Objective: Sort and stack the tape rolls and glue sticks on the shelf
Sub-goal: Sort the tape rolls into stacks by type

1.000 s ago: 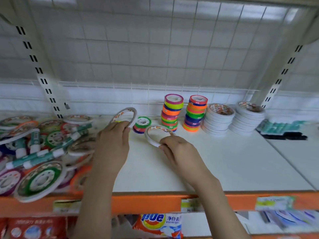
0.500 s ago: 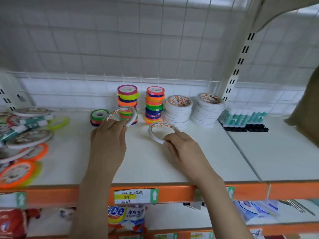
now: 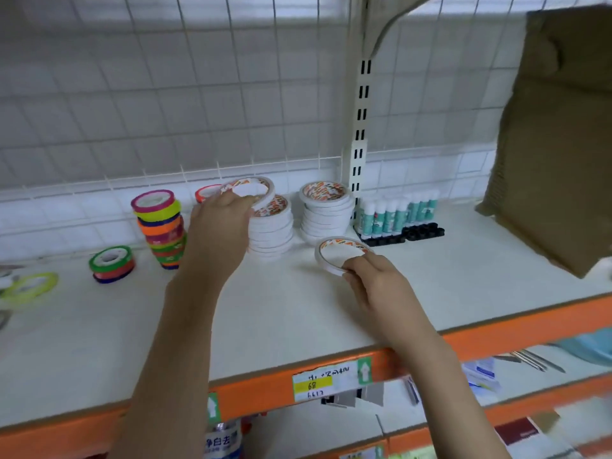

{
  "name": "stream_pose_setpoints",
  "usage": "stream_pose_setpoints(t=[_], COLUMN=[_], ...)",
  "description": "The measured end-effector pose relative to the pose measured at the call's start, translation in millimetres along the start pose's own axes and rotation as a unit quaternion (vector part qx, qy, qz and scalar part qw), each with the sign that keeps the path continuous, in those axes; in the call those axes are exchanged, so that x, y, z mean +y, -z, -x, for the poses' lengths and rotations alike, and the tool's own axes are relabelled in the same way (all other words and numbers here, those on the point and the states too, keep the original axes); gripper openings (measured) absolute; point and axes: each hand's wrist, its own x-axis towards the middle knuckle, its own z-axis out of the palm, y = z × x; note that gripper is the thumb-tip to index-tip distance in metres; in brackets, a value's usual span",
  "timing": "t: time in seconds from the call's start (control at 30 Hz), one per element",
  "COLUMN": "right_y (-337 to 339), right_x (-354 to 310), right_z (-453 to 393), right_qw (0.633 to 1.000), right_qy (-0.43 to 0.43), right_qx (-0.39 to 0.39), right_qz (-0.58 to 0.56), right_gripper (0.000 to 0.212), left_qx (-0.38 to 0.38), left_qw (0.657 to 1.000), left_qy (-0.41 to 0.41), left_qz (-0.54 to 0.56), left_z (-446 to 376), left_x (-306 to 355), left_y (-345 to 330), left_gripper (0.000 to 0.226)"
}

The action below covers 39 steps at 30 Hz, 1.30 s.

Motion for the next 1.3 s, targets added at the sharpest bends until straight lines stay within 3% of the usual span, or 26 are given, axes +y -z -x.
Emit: stream_pose_setpoints(t=[0.1,0.37,0.83,1.0,1.13,1.3], right_y=[7.5,6.0,-2.5,-0.2,3.1,12.2], right_x=[10.3,18.5,11.7,6.6,-3.5,-16.4], right_z=[3.5,2.9,-6.3,-11.4,-22.8,-49.9], right_qw=[1.0,0.999,1.0,1.0,1.0,0.997], right_qy=[-0.015,-0.031,-0.02,-0.01,0.02,0.065], right_qx=[0.006,0.001,-0.018,-0.015,0.001,0.041], right_qz=[0.005,0.007,-0.005,-0.008,-0.022,-0.022], right_gripper=[0.036,0.031,0.037,0.039,0.034,0.021], left_qx=[-0.033,-0.143,-0.169,-0.079,-0.035,-0.157], left_qw=[0.999,0.989,0.984,0.989,0.989,0.966], left_qy=[-0.039,0.0,0.054,0.098,0.125,0.204], left_qz=[-0.011,-0.032,0.014,0.082,0.066,0.03], left_z=[-21.6,-39.0,-26.9,-2.5,37.2,76.8], left_x=[3.8,3.5,5.7,9.7,4.9,-6.8], left_y=[-11.5,-35.4,-44.1,-34.9,-34.4,-34.5], left_gripper=[0.03,0.037,0.035,0.046,0.045,0.048])
